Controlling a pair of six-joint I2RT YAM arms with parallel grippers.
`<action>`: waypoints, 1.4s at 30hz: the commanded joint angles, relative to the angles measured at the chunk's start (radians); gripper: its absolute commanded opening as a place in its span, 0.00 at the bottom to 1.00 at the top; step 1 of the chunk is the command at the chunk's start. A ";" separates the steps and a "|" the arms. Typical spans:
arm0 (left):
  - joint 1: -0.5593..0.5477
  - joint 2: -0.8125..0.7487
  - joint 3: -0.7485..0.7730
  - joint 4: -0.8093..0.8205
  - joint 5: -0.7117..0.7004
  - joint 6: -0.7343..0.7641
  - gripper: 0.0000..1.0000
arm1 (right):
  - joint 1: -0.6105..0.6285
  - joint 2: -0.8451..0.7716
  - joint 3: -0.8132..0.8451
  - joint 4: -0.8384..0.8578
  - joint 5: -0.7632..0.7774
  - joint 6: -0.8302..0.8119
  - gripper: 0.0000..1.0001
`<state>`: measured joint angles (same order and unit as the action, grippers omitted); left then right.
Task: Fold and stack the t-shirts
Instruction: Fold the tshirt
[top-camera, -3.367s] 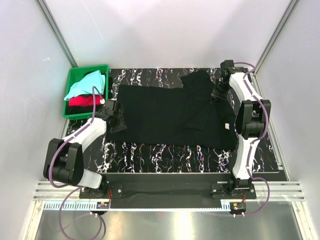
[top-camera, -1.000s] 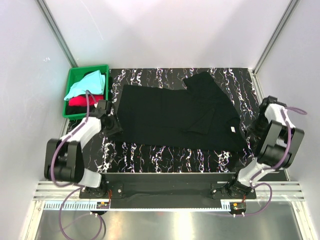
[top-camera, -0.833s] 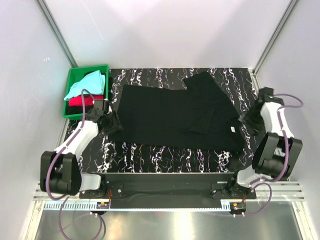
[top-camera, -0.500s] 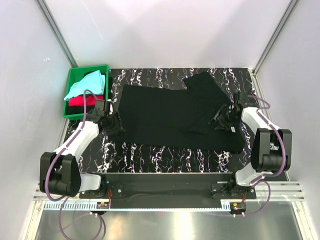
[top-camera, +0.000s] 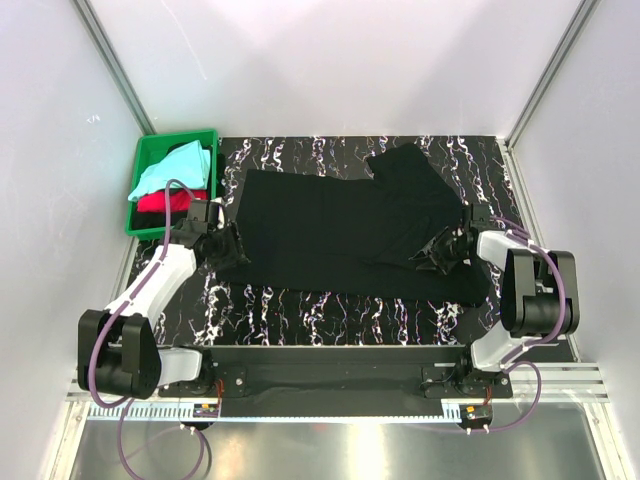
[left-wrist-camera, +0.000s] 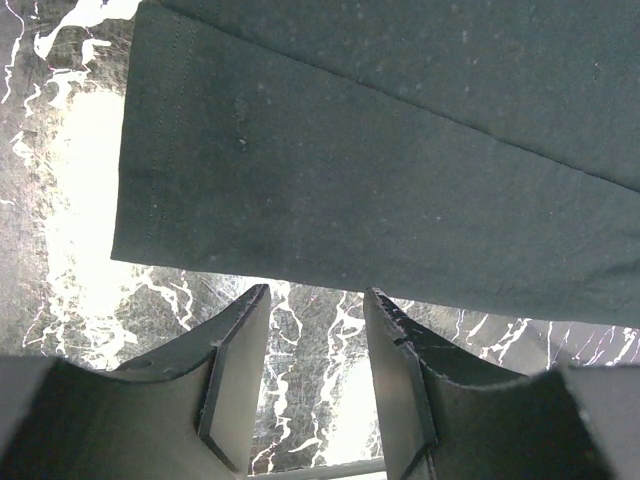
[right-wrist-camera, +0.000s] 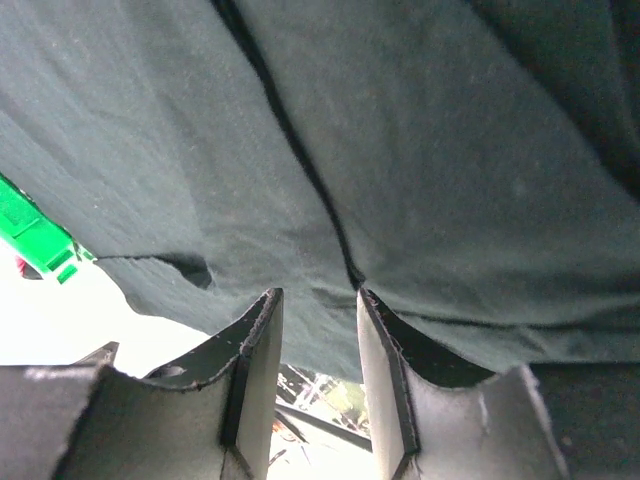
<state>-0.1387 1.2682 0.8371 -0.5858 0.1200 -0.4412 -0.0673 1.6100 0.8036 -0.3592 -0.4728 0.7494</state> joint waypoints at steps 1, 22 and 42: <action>-0.002 -0.027 0.026 -0.002 0.020 0.015 0.47 | 0.001 0.036 -0.004 0.048 -0.010 -0.007 0.42; -0.004 -0.032 0.046 -0.019 0.001 0.018 0.47 | 0.021 0.051 0.149 0.046 -0.027 0.008 0.00; -0.006 0.011 0.056 -0.020 -0.060 0.006 0.47 | 0.028 -0.006 0.389 -0.273 0.141 -0.202 0.71</action>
<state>-0.1402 1.2648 0.8692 -0.6201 0.0742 -0.4404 0.0013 1.7355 1.3190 -0.5060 -0.4015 0.6628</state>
